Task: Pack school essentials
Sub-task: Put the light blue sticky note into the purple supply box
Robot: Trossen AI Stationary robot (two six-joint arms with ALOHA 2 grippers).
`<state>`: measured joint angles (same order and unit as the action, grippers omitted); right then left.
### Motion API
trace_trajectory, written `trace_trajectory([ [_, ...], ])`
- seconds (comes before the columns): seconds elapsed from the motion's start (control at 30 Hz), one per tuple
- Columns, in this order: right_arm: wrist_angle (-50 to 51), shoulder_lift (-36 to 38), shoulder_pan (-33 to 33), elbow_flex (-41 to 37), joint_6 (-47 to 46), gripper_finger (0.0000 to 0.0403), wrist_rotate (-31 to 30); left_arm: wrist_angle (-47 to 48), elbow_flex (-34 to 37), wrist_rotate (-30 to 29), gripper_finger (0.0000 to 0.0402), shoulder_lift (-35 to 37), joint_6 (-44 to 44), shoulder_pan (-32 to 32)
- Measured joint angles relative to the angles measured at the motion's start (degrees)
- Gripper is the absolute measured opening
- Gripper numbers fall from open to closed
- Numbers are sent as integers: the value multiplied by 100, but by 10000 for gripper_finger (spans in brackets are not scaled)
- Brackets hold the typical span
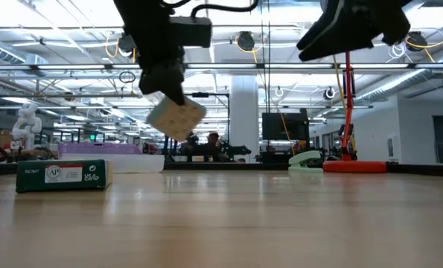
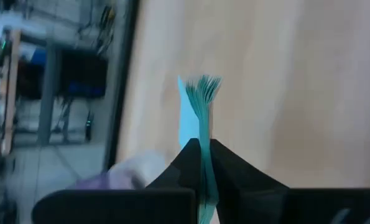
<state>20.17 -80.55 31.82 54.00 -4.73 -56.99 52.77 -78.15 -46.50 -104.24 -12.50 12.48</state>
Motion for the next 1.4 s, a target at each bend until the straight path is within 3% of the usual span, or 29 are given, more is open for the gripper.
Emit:
trace_trajectory([
  [0.2, -196, 8, -191, -326, 317, 259, 6, 636, 0, 115, 10, 670, -474, -437],
  [0.37, -758, 10, -406, -734, 626, 249, -1, 677, 96, -64, 20, 1302, -441, -785],
  [0.47, -983, 10, -451, -918, 721, 243, 0, 539, 367, 144, 17, 1708, -412, -1116],
  [0.67, -1280, 9, -446, -1115, 740, 227, 7, -747, 1311, -6, 11, 2380, 617, -1620],
  [0.87, -1385, 10, -446, -1119, 758, 215, 6, -2323, 2269, -4, 21, 2408, 2233, -1918],
  [1.07, -1562, 10, -463, -1119, 856, 212, 6, -3506, 3214, -57, 10, 2401, 2890, -2110],
  [1.27, -1540, 10, -512, -1119, 892, 212, 7, -3848, 3633, -44, 24, 2401, 3343, -2150],
  [1.4, -1537, 10, -512, -1119, 851, 212, 21, -3886, 3848, -142, 11, 2401, 3340, -2236],
])
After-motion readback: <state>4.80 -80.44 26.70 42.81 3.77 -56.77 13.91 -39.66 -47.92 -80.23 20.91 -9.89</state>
